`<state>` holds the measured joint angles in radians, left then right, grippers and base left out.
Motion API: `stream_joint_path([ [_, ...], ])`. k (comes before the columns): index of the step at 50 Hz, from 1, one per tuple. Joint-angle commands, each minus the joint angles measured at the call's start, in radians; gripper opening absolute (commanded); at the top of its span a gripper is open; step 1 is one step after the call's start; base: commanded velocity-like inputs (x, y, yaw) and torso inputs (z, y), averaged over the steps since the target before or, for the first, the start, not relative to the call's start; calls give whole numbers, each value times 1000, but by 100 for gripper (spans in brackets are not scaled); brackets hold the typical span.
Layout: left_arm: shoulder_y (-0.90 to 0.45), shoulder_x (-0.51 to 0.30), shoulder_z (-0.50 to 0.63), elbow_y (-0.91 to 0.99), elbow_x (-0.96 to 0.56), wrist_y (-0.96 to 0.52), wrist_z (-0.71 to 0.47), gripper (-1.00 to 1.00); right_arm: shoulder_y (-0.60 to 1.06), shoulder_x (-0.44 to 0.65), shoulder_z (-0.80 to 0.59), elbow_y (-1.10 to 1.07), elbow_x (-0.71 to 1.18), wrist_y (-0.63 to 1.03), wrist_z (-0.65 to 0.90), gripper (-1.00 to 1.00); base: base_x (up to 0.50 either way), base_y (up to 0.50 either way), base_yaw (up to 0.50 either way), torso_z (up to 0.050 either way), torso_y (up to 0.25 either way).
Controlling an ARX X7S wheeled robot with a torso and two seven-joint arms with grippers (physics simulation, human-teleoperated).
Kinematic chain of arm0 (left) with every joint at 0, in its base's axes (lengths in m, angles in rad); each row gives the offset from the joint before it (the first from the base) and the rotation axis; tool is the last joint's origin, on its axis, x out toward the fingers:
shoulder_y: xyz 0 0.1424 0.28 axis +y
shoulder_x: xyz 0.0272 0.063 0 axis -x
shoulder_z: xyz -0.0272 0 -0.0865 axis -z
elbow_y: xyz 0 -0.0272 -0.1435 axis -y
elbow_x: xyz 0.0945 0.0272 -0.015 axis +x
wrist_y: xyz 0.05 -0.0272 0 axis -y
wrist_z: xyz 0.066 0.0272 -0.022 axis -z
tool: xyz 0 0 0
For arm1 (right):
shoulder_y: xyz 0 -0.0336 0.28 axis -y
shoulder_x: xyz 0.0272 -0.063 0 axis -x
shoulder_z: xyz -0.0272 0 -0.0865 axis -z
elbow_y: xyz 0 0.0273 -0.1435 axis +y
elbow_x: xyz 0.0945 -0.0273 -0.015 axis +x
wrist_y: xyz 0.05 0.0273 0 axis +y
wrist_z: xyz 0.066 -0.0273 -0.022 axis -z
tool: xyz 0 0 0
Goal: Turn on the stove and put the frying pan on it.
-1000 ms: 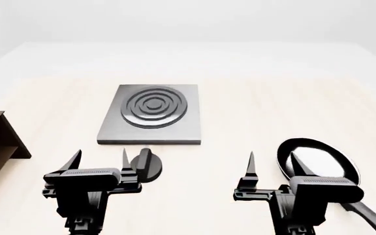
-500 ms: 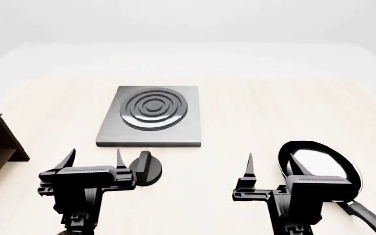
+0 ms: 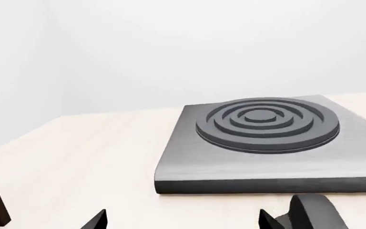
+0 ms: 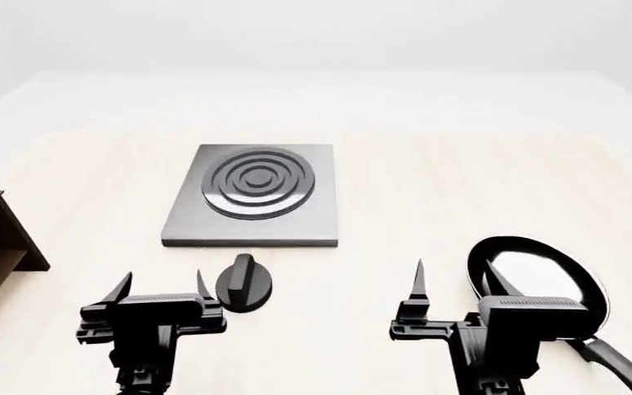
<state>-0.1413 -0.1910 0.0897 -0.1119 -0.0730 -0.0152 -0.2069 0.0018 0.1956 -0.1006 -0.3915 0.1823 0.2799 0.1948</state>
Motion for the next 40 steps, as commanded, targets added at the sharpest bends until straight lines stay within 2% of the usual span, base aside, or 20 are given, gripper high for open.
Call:
stream_joint_path([
  [1, -33, 8, 15, -156, 24, 74, -17, 100, 0, 11, -11, 5, 10, -6, 12, 100, 0, 0, 0, 0, 0],
  [21, -75, 35, 79, -222, 50, 75, -14, 100, -5, 28, -27, 7, 28, -16, 27, 100, 0, 0, 0, 0, 0],
  [40, -35, 57, 209, -25, 53, -18, 72, 100, -8, 44, -29, 10, 45, -25, 37, 100, 0, 0, 0, 0, 0],
])
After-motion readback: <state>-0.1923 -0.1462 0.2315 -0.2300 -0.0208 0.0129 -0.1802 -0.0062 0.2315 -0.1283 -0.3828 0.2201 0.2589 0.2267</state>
